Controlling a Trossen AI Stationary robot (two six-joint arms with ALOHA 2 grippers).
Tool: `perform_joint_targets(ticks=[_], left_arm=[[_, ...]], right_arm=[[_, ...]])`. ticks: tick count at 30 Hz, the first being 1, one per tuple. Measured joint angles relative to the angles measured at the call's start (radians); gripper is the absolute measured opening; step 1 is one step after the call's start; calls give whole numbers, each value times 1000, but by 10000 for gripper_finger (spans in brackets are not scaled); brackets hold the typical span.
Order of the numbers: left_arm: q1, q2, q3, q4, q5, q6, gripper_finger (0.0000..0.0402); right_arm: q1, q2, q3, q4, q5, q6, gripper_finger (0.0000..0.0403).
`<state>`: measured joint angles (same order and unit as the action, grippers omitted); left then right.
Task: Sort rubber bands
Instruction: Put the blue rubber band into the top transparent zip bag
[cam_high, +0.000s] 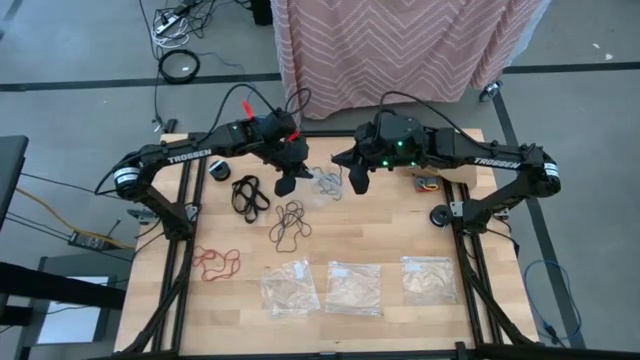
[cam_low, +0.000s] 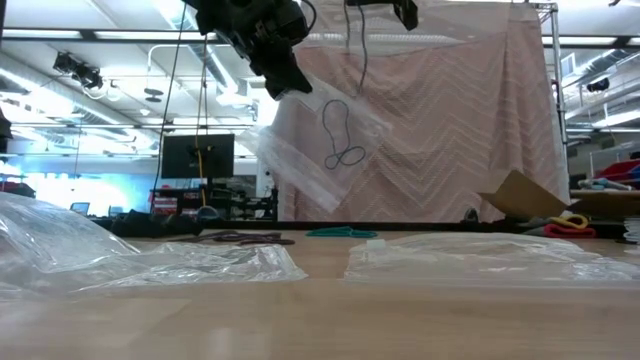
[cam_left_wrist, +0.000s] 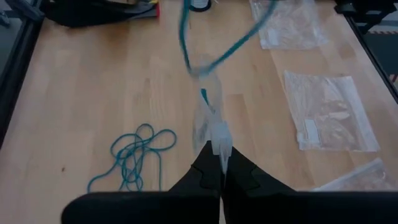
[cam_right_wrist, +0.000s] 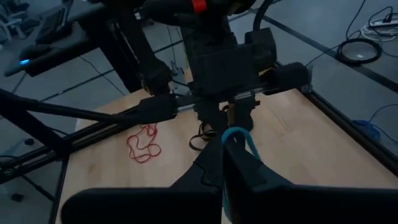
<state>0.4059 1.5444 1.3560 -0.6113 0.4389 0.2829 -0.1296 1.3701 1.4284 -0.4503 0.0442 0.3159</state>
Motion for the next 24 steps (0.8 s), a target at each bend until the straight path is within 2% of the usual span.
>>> perform_joint_targets(ticks=[24], left_arm=[[0, 0, 0, -5, -1, 0, 0]], right_arm=[[13, -1, 31, -9, 5, -4, 0]])
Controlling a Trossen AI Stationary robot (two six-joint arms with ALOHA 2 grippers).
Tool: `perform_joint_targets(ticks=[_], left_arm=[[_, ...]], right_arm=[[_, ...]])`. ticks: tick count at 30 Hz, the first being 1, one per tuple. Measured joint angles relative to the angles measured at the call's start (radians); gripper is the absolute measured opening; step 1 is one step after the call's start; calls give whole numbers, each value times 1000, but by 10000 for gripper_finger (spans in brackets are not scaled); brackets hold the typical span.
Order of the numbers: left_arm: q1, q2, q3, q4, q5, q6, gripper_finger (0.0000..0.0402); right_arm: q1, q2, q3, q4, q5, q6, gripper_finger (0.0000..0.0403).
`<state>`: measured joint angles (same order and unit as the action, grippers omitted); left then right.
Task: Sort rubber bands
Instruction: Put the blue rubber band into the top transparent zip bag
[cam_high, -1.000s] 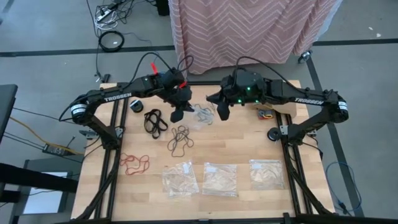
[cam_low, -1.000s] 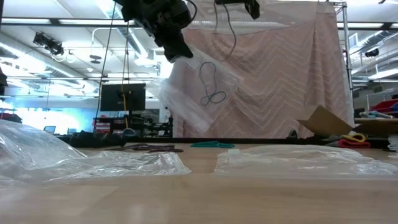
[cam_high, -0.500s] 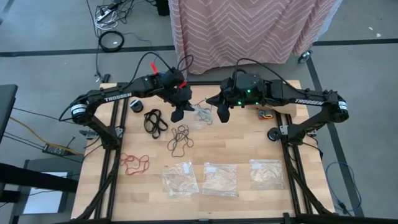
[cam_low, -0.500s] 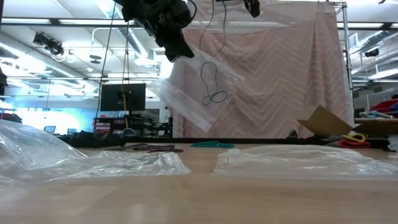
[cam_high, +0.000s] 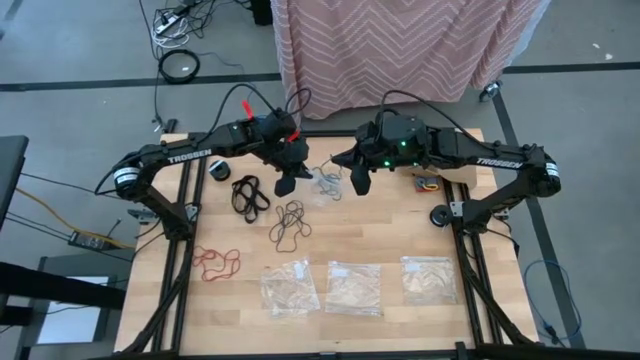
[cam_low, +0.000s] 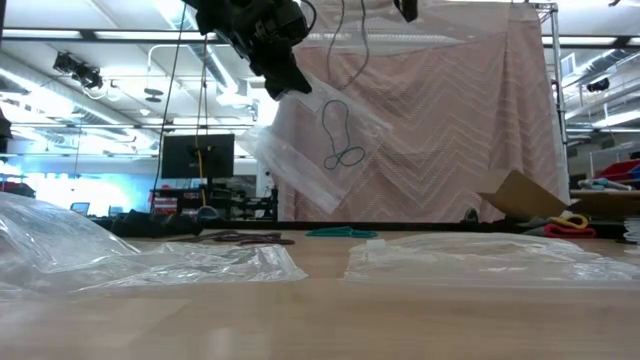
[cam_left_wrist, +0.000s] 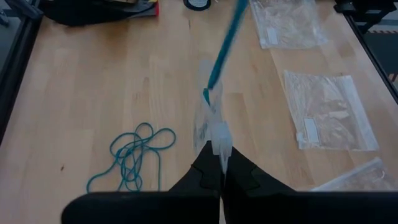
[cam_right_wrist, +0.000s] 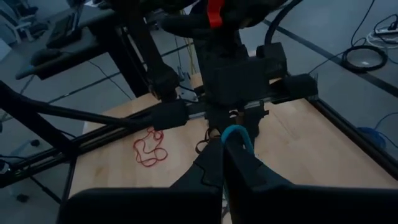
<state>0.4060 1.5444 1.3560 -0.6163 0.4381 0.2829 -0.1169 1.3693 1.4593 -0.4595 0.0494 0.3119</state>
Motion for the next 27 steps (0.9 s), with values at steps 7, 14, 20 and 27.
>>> perform_joint_targets(ticks=[7, 14, 20, 27], left_arm=[[0, 0, 0, 0, 0, 0, 0], [0, 0, 0, 0, 0, 0, 0], [0, 0, 2, 26, 22, -23, 0], [0, -2, 62, 16, 45, -27, 0]], right_arm=[[0, 5, 1, -73, 0, -1, 0], [0, 6, -10, -110, 1, -2, 0], [0, 32, -11, -143, 1, -8, 0], [-10, 54, -11, -150, -3, -18, 0]])
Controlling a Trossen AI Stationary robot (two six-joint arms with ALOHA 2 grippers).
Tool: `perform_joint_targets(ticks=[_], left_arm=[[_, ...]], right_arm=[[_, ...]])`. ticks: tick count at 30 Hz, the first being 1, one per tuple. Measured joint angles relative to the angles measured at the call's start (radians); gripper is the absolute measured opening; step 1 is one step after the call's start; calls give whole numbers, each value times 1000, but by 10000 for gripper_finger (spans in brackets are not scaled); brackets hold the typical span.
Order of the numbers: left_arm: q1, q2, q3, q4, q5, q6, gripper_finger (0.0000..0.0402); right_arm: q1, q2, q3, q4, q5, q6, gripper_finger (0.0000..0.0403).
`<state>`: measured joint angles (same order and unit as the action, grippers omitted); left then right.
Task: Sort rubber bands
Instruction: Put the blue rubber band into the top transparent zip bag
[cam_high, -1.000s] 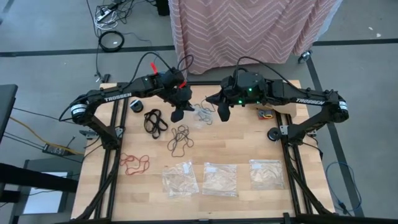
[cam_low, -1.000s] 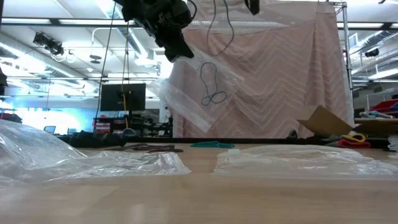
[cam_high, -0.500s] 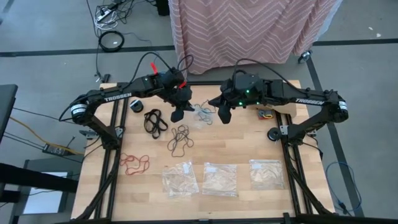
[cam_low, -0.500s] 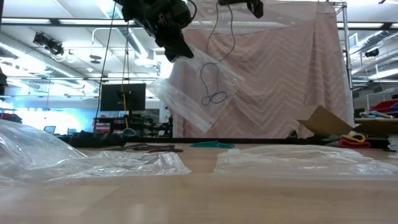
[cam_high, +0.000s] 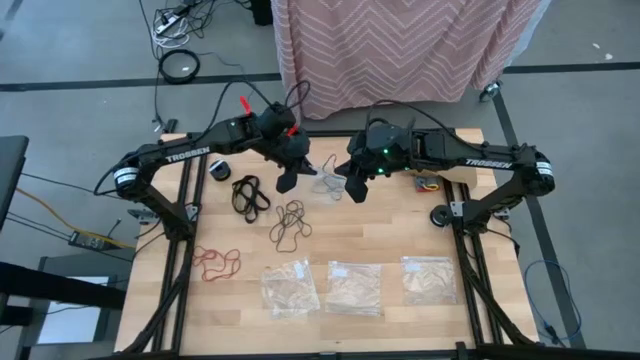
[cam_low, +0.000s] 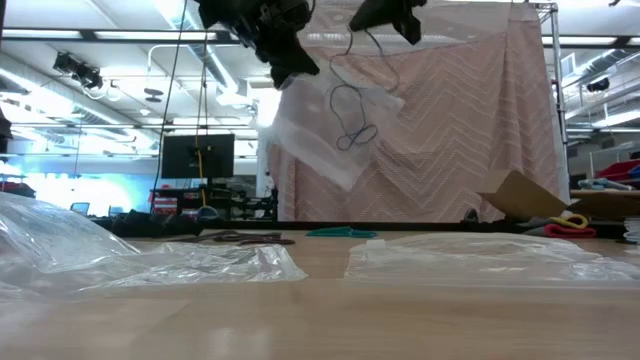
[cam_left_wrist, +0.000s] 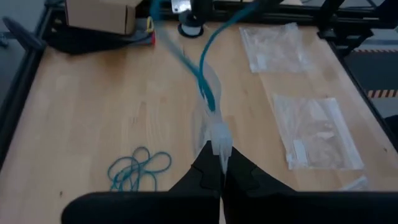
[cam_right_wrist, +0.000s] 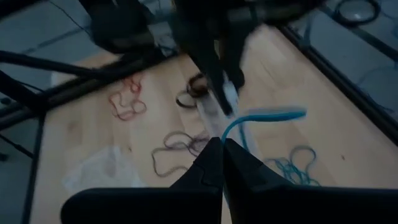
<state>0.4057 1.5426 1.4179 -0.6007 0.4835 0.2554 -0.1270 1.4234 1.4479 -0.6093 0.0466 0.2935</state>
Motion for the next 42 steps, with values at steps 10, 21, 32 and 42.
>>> perform_joint_targets(ticks=[10, 21, 32, 42], left_arm=[[0, -1, 68, -26, 0, 6, 0], [0, -1, 68, -40, -11, 28, 0], [-9, -1, 68, -29, 9, 27, 0], [-21, -1, 67, -18, 7, 21, 0]], right_arm=[[-25, 8, 1, -6, -24, -9, 0], [-54, 9, 1, -98, -73, -27, 0], [-88, 47, 1, -69, -122, -40, 0], [-100, 102, 1, -53, -230, -70, 0]])
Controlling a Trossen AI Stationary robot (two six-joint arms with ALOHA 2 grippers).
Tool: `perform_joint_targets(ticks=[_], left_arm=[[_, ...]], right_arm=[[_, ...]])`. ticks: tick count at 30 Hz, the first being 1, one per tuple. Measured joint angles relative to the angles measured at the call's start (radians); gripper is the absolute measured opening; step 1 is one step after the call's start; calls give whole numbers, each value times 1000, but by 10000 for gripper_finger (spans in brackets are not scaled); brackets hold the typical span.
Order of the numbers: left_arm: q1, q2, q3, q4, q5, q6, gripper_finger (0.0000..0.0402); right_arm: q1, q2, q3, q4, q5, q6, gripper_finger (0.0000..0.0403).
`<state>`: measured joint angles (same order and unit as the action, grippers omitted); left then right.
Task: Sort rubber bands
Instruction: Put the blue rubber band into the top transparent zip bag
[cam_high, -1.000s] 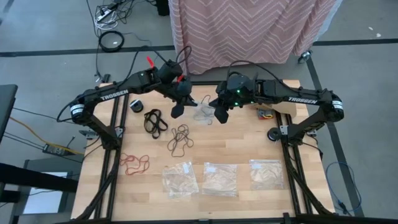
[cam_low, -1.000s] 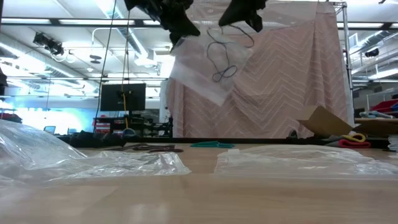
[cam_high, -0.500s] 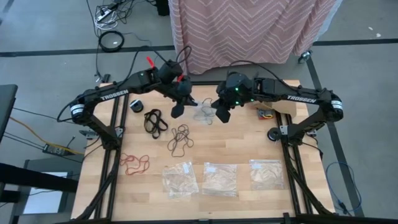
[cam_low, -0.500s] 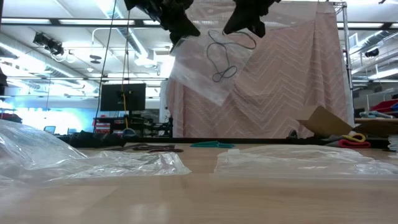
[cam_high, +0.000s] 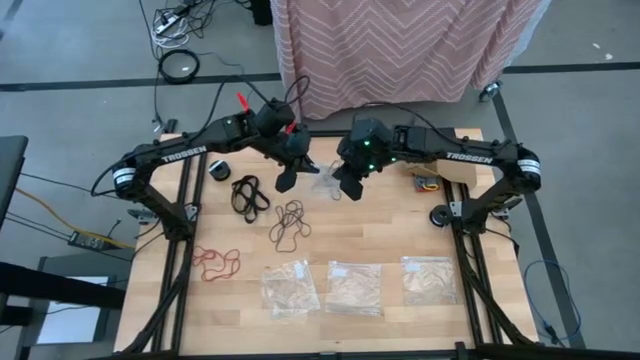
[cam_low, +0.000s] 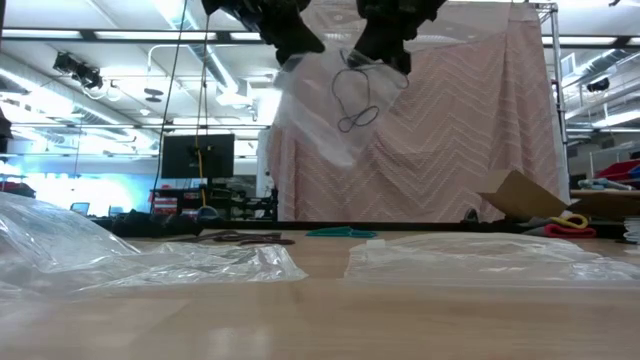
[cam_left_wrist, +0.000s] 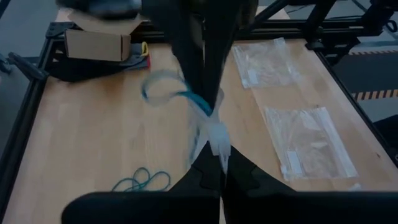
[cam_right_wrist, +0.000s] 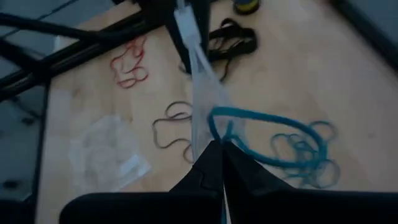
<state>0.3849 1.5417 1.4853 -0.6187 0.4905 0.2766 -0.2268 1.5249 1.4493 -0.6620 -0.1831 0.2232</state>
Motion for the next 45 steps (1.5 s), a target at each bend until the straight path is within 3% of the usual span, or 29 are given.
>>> perform_joint_targets(ticks=[6, 17, 29, 34, 36, 39, 45], left_arm=[[0, 0, 0, 8, -6, 1, 0], [0, 0, 0, 7, 10, -1, 0], [6, 2, 0, -7, -24, 7, 0], [8, 2, 0, -6, -25, 9, 0], [9, 2, 0, -13, -26, 10, 0], [15, 2, -1, -22, -28, 10, 0], [14, 2, -1, -29, -28, 27, 0]], right_arm=[[16, 36, 0, -1, -47, -77, 33], [2, 47, -1, 105, -64, -60, 184], [24, 47, -1, 112, -57, -50, 126], [51, 46, -1, 102, -57, -44, 29], [58, 46, -1, 81, -68, -50, 9], [68, 41, -1, 53, -69, -46, 35], [68, 40, -1, 62, -74, -34, 137]])
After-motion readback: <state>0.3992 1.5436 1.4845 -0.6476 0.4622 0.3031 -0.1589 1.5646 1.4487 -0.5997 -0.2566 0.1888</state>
